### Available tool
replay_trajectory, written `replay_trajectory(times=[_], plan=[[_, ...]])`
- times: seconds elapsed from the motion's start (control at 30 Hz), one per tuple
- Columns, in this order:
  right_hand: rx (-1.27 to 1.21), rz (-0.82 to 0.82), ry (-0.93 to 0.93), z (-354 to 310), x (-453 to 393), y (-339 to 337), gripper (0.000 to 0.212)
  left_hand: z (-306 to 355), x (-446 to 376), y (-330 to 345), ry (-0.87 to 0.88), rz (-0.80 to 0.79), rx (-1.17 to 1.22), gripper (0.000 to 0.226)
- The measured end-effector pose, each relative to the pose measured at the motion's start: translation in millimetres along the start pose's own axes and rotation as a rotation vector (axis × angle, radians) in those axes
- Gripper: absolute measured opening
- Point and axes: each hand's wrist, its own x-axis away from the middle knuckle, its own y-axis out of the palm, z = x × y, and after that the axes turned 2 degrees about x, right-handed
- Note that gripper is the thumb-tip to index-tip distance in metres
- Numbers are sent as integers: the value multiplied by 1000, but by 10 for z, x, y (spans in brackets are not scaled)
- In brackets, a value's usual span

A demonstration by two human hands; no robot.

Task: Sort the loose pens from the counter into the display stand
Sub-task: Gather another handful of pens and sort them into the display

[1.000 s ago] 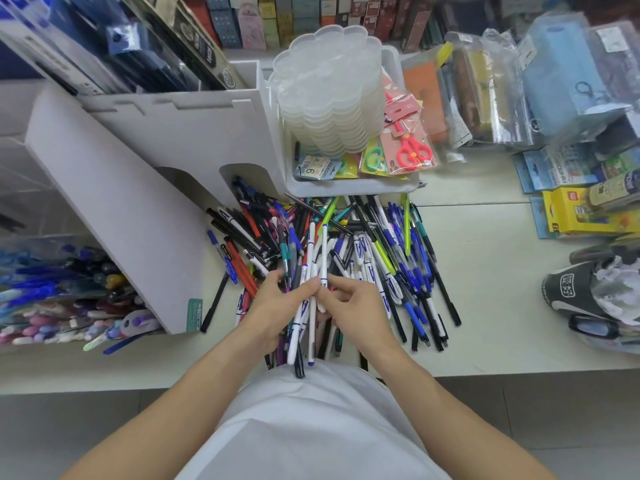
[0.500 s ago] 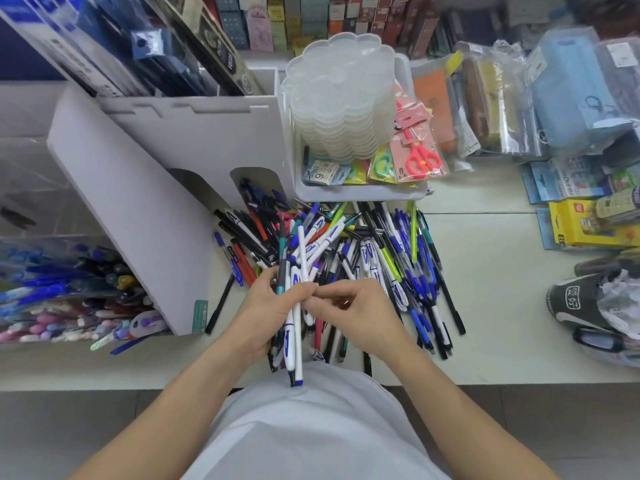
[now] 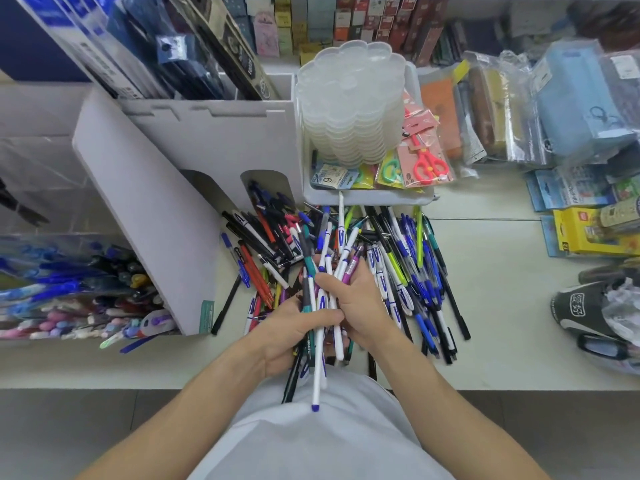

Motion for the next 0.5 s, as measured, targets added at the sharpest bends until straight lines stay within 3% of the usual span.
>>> replay_trajectory(times=[0.1, 0.33, 0.5], plan=[[-65, -41, 9, -66, 48, -26, 29, -45, -16, -2, 24, -13, 13, 48], [104, -16, 20, 7, 110, -88, 22, -58, 1, 19, 8, 23, -17, 37], [62, -77, 55, 52, 232, -126, 22, -78, 5, -3, 18, 51, -112, 18]])
